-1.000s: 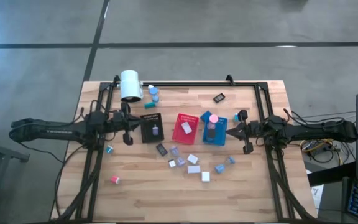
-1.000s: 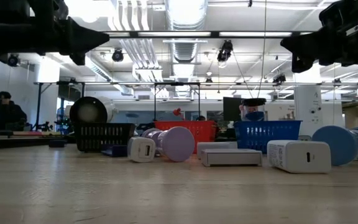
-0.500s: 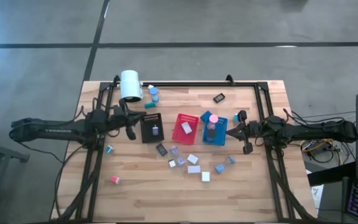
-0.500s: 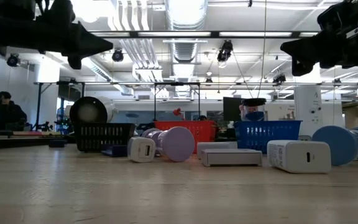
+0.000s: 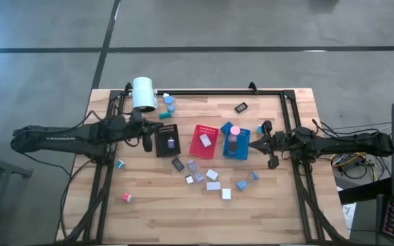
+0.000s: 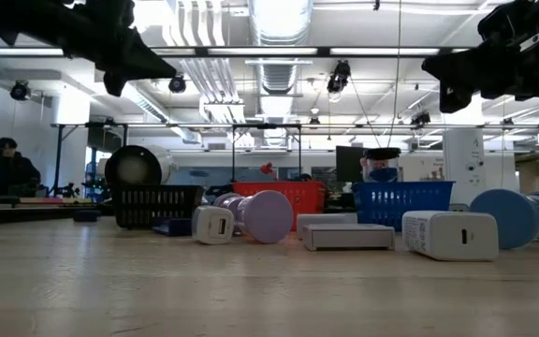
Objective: Pick & Place Office items
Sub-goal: Put the top left blue digital clock into the red bin
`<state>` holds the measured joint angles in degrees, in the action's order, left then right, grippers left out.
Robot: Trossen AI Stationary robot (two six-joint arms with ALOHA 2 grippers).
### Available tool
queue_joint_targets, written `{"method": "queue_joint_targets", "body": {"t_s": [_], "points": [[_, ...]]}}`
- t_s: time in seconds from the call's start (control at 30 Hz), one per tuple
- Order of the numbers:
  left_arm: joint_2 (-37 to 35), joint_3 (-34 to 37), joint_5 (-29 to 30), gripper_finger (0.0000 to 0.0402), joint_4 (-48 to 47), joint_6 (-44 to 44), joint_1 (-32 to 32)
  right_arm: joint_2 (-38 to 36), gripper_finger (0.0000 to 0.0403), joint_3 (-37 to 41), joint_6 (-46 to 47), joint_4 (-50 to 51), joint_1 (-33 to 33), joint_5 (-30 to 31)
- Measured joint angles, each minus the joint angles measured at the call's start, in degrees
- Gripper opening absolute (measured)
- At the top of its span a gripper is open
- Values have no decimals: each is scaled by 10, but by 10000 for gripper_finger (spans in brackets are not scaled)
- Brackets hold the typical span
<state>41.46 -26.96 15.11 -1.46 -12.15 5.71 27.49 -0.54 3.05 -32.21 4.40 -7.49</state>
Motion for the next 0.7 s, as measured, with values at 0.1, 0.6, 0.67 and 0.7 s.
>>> {"method": "queue_joint_targets", "body": {"t_s": [0.1, 0.6, 0.67, 0.7], "points": [[30, -15, -2, 7, -15, -3, -7, 0, 8, 0, 0, 0, 0, 0], [127, -122, 75, 53, -283, -79, -61, 0, 8, 0, 12, 3, 0, 0], [126, -135, 103, 69, -344, -123, -60, 0, 8, 0, 13, 3, 0, 0], [126, -138, 111, 78, -378, -143, -59, 0, 8, 0, 13, 3, 0, -1]]}}
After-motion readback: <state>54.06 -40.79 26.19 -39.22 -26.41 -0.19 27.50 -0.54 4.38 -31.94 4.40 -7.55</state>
